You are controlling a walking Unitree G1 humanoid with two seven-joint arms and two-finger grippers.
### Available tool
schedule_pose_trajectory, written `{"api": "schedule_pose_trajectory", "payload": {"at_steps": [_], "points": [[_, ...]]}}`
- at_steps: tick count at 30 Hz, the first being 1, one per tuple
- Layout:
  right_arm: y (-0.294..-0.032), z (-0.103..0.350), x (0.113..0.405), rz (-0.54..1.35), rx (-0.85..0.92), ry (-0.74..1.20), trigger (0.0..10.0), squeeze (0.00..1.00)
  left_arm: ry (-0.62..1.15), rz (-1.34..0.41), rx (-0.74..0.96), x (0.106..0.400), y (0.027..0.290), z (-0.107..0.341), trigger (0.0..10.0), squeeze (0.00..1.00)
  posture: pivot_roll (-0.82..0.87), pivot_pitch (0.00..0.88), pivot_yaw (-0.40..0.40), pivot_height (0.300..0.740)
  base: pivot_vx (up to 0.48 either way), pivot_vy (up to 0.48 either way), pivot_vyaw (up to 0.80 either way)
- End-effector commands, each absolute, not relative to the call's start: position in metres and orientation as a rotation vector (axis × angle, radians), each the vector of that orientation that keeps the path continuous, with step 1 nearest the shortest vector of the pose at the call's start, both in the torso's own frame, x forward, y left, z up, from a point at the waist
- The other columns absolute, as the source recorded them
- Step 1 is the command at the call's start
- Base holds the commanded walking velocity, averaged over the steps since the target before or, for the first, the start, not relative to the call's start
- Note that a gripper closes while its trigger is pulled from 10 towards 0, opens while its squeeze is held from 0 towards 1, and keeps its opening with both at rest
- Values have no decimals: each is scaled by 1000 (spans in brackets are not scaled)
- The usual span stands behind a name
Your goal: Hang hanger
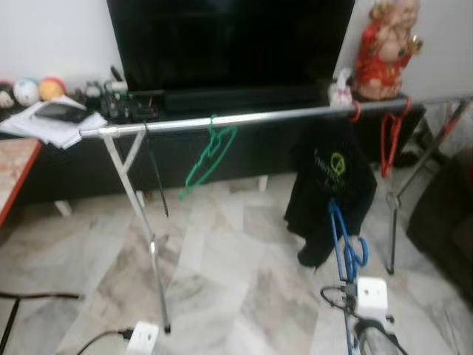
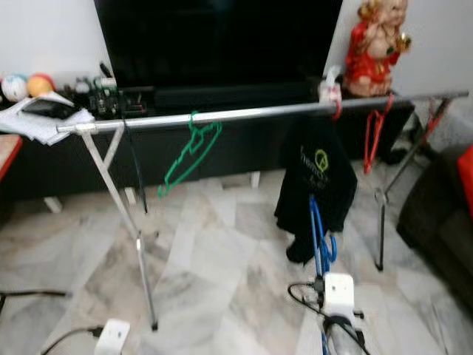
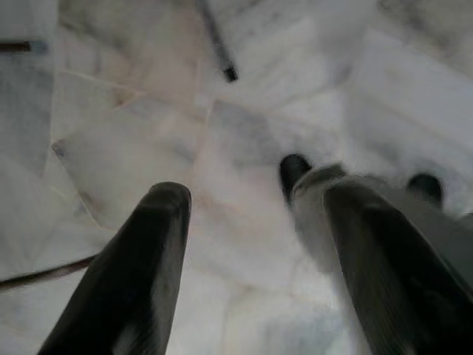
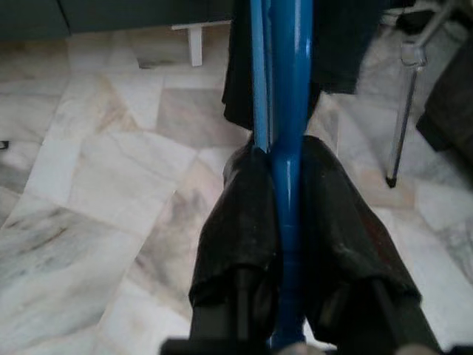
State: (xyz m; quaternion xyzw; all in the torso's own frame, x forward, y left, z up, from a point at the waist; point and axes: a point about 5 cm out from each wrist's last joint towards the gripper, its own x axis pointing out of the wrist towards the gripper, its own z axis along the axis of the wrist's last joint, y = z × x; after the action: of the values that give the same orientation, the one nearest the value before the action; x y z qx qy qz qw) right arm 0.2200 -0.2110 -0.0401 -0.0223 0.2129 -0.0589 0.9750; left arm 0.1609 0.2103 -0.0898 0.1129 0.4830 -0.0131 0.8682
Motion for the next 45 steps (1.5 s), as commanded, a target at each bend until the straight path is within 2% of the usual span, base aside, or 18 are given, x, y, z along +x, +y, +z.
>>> {"api": "schedule_pose_trajectory", "payload": {"at_steps": [1, 22, 45], "points": [[-217, -41, 216, -132, -54, 435, 10000, 0, 1010, -33, 232, 163, 207, -90, 10000, 0, -63, 0, -38, 740, 398, 0, 0], [-218, -40, 217, -143, -65, 430, 10000, 0, 1013, -29, 229, 162, 206, -90, 10000, 0, -62, 0, -42, 740, 377, 0, 0], [-218, -40, 217, -143, -66, 431, 10000, 0, 1013, -29, 229, 162, 206, -90, 10000, 0, -62, 0, -42, 740, 0, 0, 0]]}}
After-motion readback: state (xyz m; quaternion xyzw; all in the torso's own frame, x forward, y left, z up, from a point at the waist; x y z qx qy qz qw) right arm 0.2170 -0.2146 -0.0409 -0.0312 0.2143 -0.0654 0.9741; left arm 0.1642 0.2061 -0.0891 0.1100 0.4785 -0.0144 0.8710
